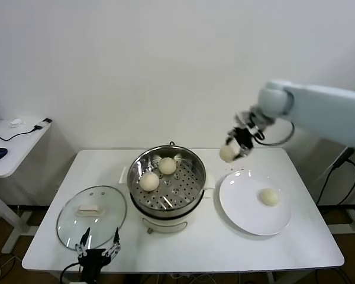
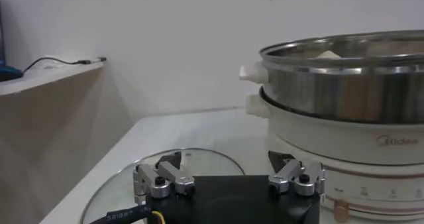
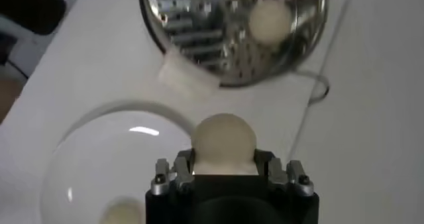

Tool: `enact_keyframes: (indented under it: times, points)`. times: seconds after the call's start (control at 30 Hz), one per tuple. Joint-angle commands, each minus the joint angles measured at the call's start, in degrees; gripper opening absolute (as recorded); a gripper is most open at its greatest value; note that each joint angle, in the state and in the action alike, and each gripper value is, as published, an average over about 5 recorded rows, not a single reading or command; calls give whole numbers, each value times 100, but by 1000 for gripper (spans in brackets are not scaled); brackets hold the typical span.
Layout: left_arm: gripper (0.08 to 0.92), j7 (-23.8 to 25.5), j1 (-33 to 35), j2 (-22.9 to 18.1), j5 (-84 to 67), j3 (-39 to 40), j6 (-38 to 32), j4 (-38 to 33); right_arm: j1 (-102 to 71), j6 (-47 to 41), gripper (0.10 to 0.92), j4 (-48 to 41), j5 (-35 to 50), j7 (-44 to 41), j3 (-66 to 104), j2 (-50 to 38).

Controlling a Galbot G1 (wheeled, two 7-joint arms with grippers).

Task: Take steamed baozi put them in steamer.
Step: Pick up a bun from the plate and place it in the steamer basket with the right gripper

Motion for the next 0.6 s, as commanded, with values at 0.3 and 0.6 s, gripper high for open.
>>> enact_keyframes:
  times: [0.3, 0.6]
  points:
    - [823, -10, 17, -22, -20, -22, -5, 26, -925, 2260, 602, 647, -2000, 102, 199, 2021]
    - [823, -19, 29, -48, -29, -74, -9, 9, -1818, 2313, 602, -169, -2626, 470, 338, 2334]
